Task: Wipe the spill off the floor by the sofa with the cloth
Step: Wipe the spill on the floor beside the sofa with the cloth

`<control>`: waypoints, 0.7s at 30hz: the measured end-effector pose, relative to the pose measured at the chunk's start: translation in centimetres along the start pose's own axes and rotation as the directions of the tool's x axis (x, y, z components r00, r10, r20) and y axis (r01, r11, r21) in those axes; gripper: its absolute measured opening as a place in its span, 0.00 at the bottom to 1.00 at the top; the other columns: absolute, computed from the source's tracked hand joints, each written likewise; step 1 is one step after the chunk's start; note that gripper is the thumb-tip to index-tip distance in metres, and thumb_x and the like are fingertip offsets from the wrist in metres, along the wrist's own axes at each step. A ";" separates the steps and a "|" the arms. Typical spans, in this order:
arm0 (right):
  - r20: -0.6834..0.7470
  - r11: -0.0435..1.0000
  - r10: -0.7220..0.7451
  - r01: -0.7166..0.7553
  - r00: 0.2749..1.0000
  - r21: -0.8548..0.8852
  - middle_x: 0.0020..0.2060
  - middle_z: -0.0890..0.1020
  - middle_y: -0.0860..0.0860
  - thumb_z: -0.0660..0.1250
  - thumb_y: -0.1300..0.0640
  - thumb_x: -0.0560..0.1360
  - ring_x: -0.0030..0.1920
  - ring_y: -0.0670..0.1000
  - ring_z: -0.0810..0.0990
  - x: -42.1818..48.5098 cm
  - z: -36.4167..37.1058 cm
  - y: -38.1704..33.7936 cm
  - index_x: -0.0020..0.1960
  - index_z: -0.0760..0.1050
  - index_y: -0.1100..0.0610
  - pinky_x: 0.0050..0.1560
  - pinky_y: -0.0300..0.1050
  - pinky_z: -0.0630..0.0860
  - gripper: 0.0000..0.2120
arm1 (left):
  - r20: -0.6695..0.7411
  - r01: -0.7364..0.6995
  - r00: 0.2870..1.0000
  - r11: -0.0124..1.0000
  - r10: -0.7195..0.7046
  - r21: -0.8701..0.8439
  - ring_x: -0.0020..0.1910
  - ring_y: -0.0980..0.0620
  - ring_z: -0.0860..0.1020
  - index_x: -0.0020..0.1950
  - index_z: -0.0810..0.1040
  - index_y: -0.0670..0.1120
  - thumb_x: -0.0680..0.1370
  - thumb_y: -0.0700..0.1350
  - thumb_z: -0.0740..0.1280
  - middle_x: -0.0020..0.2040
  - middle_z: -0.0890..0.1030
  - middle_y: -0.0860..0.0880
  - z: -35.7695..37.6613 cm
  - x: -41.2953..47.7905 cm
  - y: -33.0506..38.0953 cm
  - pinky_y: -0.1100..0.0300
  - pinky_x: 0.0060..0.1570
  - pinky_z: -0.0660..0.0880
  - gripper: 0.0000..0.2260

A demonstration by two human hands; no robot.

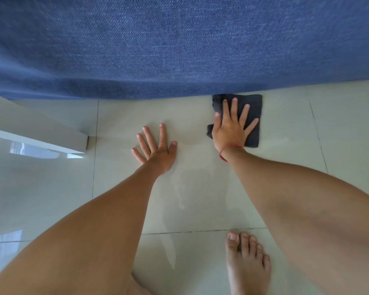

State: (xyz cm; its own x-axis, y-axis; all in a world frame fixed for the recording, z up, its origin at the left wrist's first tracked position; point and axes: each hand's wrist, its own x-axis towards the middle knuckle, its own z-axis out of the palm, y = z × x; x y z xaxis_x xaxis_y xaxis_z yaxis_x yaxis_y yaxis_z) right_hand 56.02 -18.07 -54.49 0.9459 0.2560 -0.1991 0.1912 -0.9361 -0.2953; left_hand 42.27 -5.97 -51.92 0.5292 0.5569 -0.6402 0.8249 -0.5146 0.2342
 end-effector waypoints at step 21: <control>0.031 0.996 0.087 -0.087 0.996 -0.001 0.78 0.48 0.45 0.44 0.45 0.82 0.78 0.55 0.41 0.0 -2.0 4.4 0.77 0.49 0.45 0.72 0.68 0.36 0.24 | 0.023 0.001 1.000 1.000 -0.001 0.003 0.75 0.47 0.28 0.76 0.33 0.63 0.81 0.62 0.45 0.76 0.26 0.49 -0.3 -0.1 -0.1 0.42 0.71 0.30 0.28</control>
State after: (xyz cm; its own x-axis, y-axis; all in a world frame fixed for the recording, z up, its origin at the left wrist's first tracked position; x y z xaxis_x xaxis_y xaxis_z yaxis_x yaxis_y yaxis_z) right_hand 57.40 -22.62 -53.93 0.9504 0.1808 -0.2531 0.1083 -0.9551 -0.2756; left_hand 42.22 -5.79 -51.68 0.5237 0.5423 -0.6570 0.8246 -0.5163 0.2311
